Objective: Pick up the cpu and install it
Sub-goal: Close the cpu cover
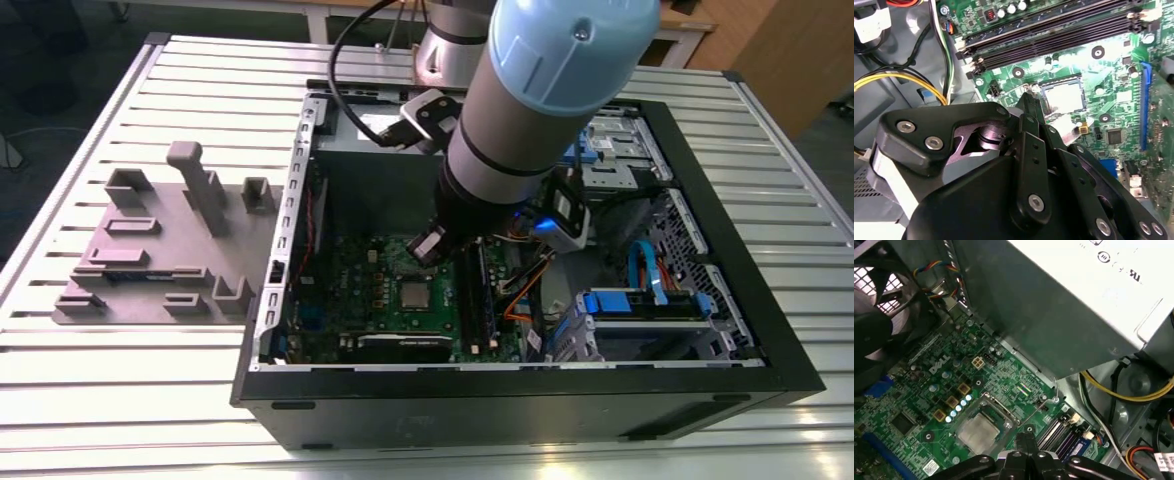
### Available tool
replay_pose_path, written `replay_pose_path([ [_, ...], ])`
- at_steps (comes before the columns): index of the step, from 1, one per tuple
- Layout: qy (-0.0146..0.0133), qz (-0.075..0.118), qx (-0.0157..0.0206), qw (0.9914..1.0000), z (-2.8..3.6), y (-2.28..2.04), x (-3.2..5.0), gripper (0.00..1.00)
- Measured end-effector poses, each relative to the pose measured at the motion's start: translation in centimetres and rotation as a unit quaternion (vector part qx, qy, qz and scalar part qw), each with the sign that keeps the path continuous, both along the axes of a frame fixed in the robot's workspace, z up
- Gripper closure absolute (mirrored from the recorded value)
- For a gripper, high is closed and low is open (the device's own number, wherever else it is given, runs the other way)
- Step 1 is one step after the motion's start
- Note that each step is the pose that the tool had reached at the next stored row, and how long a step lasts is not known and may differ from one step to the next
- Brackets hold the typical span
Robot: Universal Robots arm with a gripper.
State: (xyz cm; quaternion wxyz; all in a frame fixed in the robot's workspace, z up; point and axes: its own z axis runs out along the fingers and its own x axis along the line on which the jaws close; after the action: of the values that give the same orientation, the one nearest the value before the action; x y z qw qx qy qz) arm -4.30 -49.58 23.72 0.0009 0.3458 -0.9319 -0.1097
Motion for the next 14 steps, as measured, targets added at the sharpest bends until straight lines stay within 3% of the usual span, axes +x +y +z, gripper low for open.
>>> replay_pose_path([
  [5,-0.0001,0.000,0.0000,1.00000,0.00,-0.31,-0.25,0.90],
  [14,-0.0001,0.000,0.0000,1.00000,-0.01,-0.40,-2.23,0.90],
])
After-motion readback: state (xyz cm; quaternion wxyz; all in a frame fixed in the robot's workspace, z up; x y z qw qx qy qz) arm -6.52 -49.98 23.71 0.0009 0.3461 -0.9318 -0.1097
